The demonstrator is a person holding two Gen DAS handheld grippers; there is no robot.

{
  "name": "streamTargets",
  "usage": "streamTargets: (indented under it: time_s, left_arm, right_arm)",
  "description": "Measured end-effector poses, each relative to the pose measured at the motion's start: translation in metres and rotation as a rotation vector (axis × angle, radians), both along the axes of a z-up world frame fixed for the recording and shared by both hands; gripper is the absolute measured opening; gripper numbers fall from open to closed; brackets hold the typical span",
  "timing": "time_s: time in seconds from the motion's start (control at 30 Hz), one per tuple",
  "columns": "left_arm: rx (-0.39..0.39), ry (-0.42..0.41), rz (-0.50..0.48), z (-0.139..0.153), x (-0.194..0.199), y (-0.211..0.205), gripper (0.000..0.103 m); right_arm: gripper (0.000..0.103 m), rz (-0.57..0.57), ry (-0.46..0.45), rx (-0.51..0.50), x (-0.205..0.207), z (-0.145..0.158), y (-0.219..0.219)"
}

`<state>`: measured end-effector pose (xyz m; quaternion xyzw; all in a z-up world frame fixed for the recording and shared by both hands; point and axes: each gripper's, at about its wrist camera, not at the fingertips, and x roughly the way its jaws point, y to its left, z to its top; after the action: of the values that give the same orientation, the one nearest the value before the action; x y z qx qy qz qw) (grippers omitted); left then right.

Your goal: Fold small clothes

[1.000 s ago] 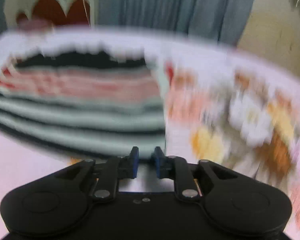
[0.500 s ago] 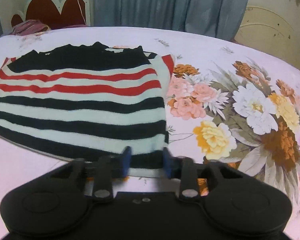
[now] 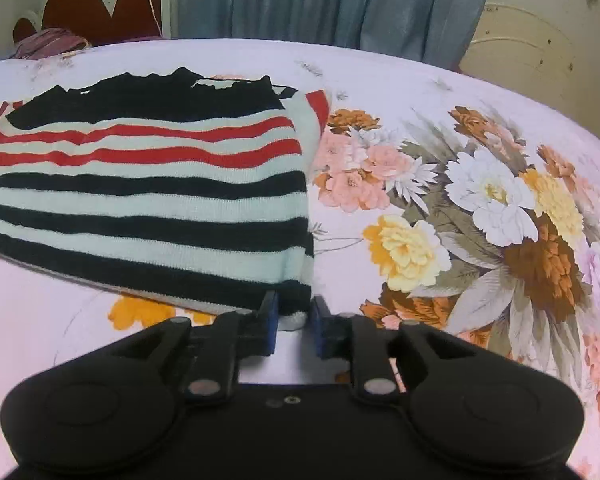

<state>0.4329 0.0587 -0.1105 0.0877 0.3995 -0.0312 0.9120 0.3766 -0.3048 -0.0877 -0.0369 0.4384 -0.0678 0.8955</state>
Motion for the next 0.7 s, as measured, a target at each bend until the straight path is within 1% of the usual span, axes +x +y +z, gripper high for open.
streamTargets:
  time_s: [0.03, 0.1, 0.13, 0.2, 0.23, 0.33, 0.4, 0.43, 0.47, 0.5, 0.53, 0.57, 0.67, 0.7]
  left_arm:
    - [0.002, -0.003, 0.006, 0.002, -0.002, 0.001, 0.077]
    - [0.002, -0.016, 0.025, 0.007, -0.009, 0.003, 0.077]
    - [-0.007, -0.023, 0.036, 0.010, -0.014, 0.006, 0.077]
    - [-0.041, -0.043, 0.070, 0.015, -0.027, 0.014, 0.077]
    - [-0.070, -0.060, 0.091, 0.017, -0.035, 0.019, 0.077]
    - [-0.156, -0.072, 0.135, 0.017, -0.051, 0.030, 0.077]
    - [-0.237, -0.054, 0.171, 0.013, -0.059, 0.036, 0.077]
    - [-0.283, -0.045, 0.202, 0.010, -0.062, 0.040, 0.072]
    - [-0.342, -0.026, 0.233, 0.005, -0.061, 0.044, 0.064]
    - [-0.408, -0.001, 0.265, -0.001, -0.059, 0.049, 0.062]
    - [-0.455, 0.007, 0.305, -0.006, -0.056, 0.054, 0.061]
    - [-0.508, -0.006, 0.344, -0.011, -0.053, 0.059, 0.061]
    - [-0.662, -0.023, 0.425, -0.021, -0.040, 0.071, 0.061]
    - [-0.699, -0.028, 0.444, -0.025, -0.034, 0.073, 0.061]
  right_arm:
    - [0.019, -0.011, -0.012, 0.010, -0.001, 0.004, -0.001]
    - [0.024, -0.025, -0.086, 0.006, -0.009, 0.013, -0.003]
    - [0.029, -0.026, -0.109, -0.001, -0.013, 0.017, -0.003]
    - [0.028, -0.019, -0.147, 0.017, -0.020, 0.022, -0.004]
    - [0.027, -0.012, -0.158, 0.030, -0.022, 0.023, -0.004]
    - [0.027, 0.009, -0.183, 0.044, -0.026, 0.027, 0.001]
    - [0.025, 0.032, -0.195, 0.079, -0.026, 0.030, 0.007]
    - [0.021, 0.042, -0.205, 0.095, -0.026, 0.030, 0.011]
    - [0.015, 0.059, -0.212, 0.120, -0.024, 0.031, 0.016]
    - [0.012, 0.072, -0.217, 0.145, -0.022, 0.032, 0.020]
    - [0.008, 0.079, -0.219, 0.169, -0.018, 0.032, 0.024]
    - [0.005, 0.093, -0.215, 0.203, -0.012, 0.031, 0.027]
    - [0.003, 0.116, -0.198, 0.275, 0.006, 0.028, 0.041]
    - [0.003, 0.125, -0.194, 0.291, 0.013, 0.027, 0.046]
